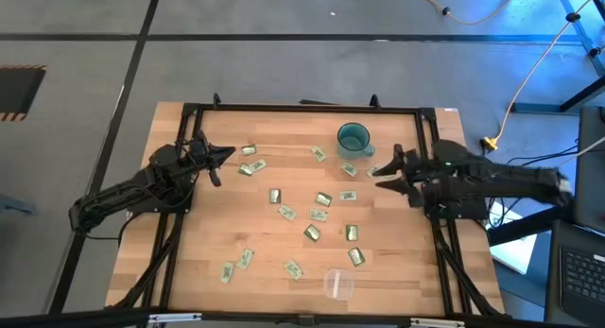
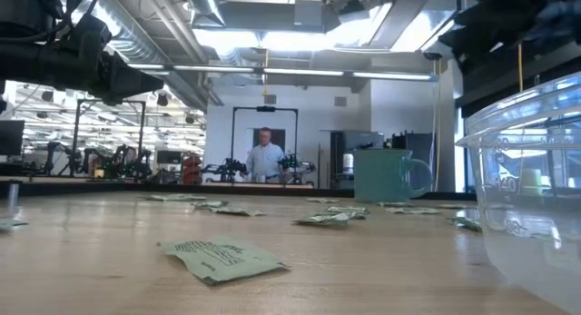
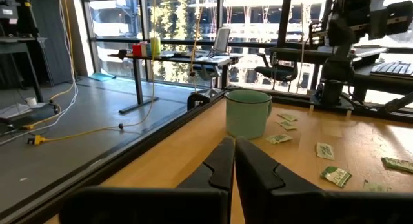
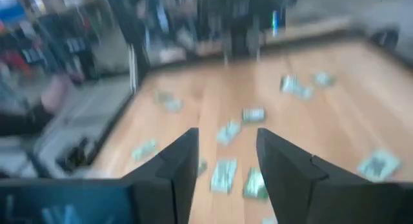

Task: Pick and place items into bin
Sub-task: Put the green truvia packet into the transparent bin

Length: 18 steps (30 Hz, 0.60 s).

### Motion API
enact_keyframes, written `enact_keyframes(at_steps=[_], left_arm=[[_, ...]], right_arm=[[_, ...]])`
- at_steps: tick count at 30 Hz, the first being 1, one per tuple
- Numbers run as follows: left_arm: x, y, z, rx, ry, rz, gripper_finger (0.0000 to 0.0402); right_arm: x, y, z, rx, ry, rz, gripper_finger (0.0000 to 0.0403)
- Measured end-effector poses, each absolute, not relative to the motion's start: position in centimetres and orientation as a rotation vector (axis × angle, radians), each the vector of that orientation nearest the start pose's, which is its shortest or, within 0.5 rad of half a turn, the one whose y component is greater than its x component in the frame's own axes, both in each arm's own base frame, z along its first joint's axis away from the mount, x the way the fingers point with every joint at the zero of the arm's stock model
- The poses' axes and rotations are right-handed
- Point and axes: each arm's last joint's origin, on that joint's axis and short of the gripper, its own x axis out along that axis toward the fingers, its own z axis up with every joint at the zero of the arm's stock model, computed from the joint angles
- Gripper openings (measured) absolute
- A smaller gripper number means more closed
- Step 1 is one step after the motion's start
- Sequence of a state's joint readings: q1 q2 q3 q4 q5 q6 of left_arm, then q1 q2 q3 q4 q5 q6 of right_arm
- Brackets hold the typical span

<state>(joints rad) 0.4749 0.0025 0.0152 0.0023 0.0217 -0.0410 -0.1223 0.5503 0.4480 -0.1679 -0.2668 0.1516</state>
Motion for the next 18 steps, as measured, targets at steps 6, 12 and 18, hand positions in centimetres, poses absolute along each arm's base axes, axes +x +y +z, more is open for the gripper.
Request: enact_keyframes(at_steps=[6, 12, 18], left_arm=[[8.6, 4.4, 16.9, -0.085, -0.035, 0.452, 0.0011], [8.6, 4.4, 16.9, -0.086, -0.036, 0.452, 0.0013], [8.6, 4.4, 16.9, -0.086, -0.035, 0.452, 0.0010]], right_arm=[[18.6, 2.0, 25.1, 0.187, 0.644, 0.162, 0.0147], [22.8, 7.3, 22.8, 0.180, 0.886, 0.213, 0.0107], [24.9, 11.9, 19.9, 0.226, 1.079, 0.215, 0.0075]])
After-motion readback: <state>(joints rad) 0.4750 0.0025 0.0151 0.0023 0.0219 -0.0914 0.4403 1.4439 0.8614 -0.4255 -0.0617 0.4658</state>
